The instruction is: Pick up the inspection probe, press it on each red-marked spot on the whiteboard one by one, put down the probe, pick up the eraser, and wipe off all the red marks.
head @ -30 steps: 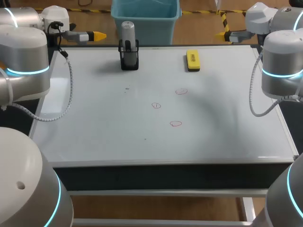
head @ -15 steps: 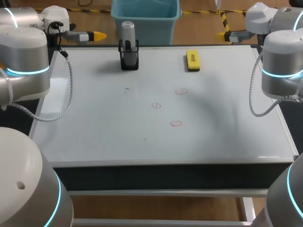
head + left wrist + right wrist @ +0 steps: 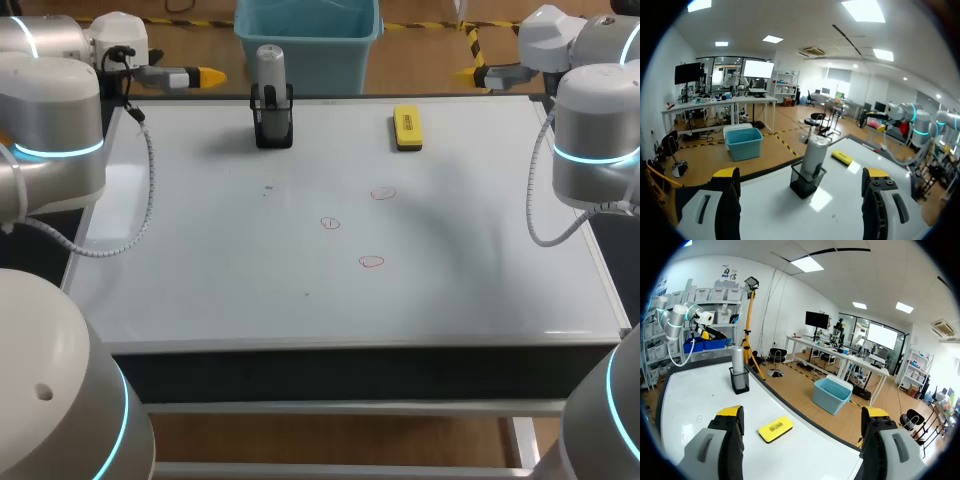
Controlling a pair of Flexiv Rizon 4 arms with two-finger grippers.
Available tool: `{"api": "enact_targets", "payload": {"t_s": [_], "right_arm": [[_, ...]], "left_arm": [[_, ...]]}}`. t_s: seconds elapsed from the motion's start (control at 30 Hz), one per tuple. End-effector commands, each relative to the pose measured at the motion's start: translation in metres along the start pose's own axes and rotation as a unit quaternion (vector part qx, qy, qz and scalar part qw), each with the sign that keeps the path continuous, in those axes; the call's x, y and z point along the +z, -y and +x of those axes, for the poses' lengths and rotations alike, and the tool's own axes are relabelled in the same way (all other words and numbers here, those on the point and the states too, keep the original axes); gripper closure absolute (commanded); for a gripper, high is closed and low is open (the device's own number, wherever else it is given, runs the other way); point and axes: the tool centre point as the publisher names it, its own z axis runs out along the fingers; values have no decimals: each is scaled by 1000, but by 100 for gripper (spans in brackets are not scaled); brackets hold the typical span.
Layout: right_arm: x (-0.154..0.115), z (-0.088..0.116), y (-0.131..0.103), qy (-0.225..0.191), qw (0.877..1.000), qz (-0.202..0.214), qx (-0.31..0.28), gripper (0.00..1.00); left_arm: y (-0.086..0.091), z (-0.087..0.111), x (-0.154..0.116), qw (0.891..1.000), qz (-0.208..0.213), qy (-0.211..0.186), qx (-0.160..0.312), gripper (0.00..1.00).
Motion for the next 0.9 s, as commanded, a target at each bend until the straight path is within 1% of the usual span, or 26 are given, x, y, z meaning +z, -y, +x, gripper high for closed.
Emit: {"api": "enact_targets", "payload": {"t_s": [0.03, 0.07, 0.1, 0.17, 0.23, 0.3, 0.33, 0.37, 0.4, 0.43, 0.5, 0.53, 0.6, 0.63, 0.67, 0.83, 0.87, 0.9], "right_arm": [[0, -1, 0, -1, 1000, 1, 0, 0], [0, -1, 0, -1, 1000, 1, 0, 0], [0, -1, 0, -1, 1000, 1, 0, 0], [0, -1, 0, -1, 1000, 1, 0, 0], [0, -1, 0, -1, 1000, 1, 0, 0], [0, -1, 0, -1, 1000, 1, 0, 0], [0, -1, 0, -1, 1000, 1, 0, 0], [0, -1, 0, -1, 1000, 1, 0, 0], [0, -1, 0, -1, 1000, 1, 0, 0], [0, -1, 0, -1, 1000, 1, 0, 0], [0, -1, 0, -1, 1000, 1, 0, 0], [0, -1, 0, -1, 1000, 1, 0, 0], [0, -1, 0, -1, 1000, 1, 0, 0], [0, -1, 0, -1, 1000, 1, 0, 0], [0, -1, 0, -1, 1000, 1, 0, 0], [0, -1, 0, -1, 1000, 1, 0, 0], [0, -1, 0, -1, 1000, 1, 0, 0], [0, -1, 0, -1, 1000, 1, 0, 0]], "left_arm": [[-2, -5, 11, 1000, -5, -20, 12, 0], [-2, -5, 13, 999, -4, -27, 17, 0], [-2, -5, 15, 998, 5, -50, 27, 0], [-3, -3, 20, 996, 4, -70, 47, 0], [-4, 0, 26, 992, 8, -104, 64, 0], [-6, 0, 31, 985, 18, -151, 81, 0], [-7, 0, 35, 981, 17, -172, 88, 0], [-8, 1, 38, 980, 11, -177, 88, 0], [-10, 4, 45, 978, 2, -191, 89, 0], [-12, 6, 49, 973, 6, -212, 95, 0], [-15, 8, 55, 966, 5, -240, 100, 0], [-17, 9, 58, 957, 11, -267, 109, 0], [-20, 11, 63, 952, 6, -286, 113, 0], [-21, 13, 65, 946, 11, -302, 120, 0], [-22, 14, 67, 944, 9, -306, 122, 0], [-25, 14, 77, 926, 21, -347, 144, 0], [-26, 13, 80, 927, 19, -347, 144, 0], [-26, 13, 82, 924, 19, -351, 148, 0]]}}
